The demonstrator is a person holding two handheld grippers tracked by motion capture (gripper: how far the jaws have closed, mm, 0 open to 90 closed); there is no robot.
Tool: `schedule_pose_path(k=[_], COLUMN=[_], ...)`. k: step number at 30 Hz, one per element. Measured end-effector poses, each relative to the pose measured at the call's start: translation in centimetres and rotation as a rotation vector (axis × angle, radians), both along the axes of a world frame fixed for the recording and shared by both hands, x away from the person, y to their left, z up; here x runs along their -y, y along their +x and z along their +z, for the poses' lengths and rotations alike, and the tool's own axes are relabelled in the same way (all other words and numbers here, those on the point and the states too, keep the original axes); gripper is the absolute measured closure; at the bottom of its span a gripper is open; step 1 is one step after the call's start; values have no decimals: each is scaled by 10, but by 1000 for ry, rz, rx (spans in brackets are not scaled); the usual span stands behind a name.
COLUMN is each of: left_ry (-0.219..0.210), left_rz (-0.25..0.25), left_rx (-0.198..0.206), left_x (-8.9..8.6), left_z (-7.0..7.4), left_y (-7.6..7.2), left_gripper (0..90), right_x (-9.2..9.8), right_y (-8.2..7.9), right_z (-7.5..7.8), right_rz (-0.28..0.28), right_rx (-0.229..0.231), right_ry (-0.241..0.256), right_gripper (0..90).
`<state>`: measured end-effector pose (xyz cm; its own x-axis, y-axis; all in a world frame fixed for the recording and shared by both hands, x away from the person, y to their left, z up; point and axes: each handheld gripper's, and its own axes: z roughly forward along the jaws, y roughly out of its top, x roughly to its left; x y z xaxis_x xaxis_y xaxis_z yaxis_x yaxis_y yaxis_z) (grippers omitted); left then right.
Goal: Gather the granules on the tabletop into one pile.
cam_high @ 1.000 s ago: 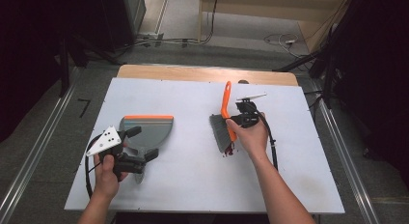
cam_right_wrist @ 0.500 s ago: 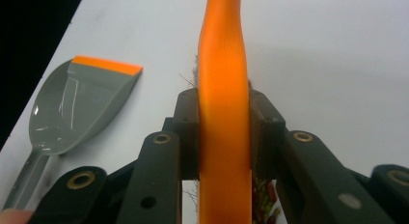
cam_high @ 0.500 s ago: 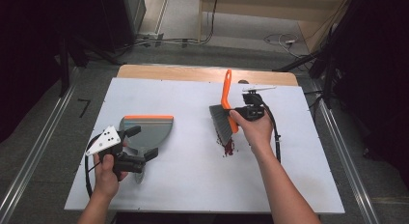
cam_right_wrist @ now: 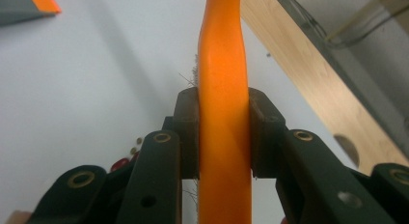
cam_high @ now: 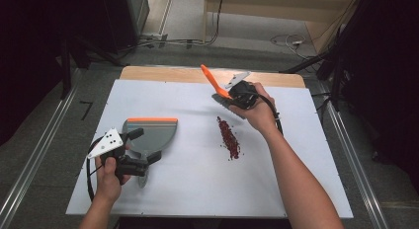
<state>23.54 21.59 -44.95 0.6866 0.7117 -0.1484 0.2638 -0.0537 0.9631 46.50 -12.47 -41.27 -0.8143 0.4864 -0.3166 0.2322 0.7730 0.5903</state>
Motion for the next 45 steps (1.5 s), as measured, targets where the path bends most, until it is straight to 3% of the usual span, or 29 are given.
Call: schedule_pose_path(k=[3, 7, 9, 13, 18, 26, 45], left_ry=[-3, -5, -4, -3, -7, -3, -1], left_rz=[2, 2, 1, 0, 0, -4, -8], left_rx=[-4, -5, -7, -7, -5, -8, -6], left_x=[-1, -2, -2, -2, -1, 1, 2], left_z=[-1, -1, -2, -2, -1, -1, 0], left_y=[0, 1, 1, 0, 0, 0, -1], left_gripper=[0, 0, 0, 0, 0, 0, 0], right_x=[-9, -21, -25, -26, -20, -14, -1], right_y=[4, 4, 1, -8, -20, -40, -74], right_z=[-9, -26, -29, -30, -31, -34, -36], right_rz=[37, 100, 139, 182, 228, 285, 327], right_rx=[20, 32, 27, 4, -16, -12, -51], right_ry=[-43, -148, -145, -186, -181, -228, -222], right_gripper=[688, 688, 690, 692, 690, 682, 673])
